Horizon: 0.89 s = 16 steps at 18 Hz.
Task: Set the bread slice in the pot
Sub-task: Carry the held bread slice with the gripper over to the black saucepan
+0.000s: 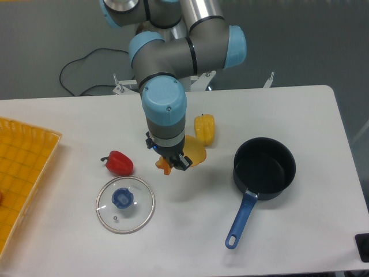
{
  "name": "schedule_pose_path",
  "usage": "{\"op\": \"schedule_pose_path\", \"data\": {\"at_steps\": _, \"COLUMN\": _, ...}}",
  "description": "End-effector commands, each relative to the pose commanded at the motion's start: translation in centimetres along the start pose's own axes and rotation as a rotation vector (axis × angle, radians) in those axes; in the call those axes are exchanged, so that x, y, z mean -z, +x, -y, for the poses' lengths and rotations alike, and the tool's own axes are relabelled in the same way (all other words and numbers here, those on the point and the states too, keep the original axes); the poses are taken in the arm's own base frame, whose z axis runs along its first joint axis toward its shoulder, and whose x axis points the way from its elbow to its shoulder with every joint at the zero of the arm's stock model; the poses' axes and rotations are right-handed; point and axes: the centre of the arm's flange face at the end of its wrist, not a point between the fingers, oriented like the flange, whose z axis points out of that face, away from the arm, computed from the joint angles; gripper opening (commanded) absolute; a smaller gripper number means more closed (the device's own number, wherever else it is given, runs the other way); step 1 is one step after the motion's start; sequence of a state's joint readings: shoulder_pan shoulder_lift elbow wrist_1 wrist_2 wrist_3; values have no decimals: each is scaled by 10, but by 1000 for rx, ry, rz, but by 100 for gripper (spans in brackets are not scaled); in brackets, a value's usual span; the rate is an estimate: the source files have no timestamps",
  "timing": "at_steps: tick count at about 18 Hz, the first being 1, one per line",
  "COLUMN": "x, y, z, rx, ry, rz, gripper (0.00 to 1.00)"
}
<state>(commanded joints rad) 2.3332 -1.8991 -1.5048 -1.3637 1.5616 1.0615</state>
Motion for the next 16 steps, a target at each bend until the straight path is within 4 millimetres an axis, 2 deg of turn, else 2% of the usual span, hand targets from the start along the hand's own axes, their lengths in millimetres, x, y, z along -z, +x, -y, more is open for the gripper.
{"op": "schedule_pose_path", "data": {"at_steps": 5, "x": 6, "y": -7, "z": -7, "rx": 14, "ry": -2, "rz": 20, "gripper": 0}}
{"op": "schedule_pose_path", "data": {"at_steps": 7, "x": 26, "y": -16, "z": -25, "rx": 39, "ry": -7, "rz": 66, "gripper": 0}}
{"op": "schedule_pose_path", "data": {"at_steps": 10, "x": 32, "y": -20, "z": -34, "rx": 22, "ry": -5, "rz": 75, "gripper": 0}}
{"op": "schedule_pose_path", "data": {"at_steps": 16, "x": 28, "y": -36, "z": -53, "rx": 4, "ry": -14, "rz": 65, "gripper": 0}}
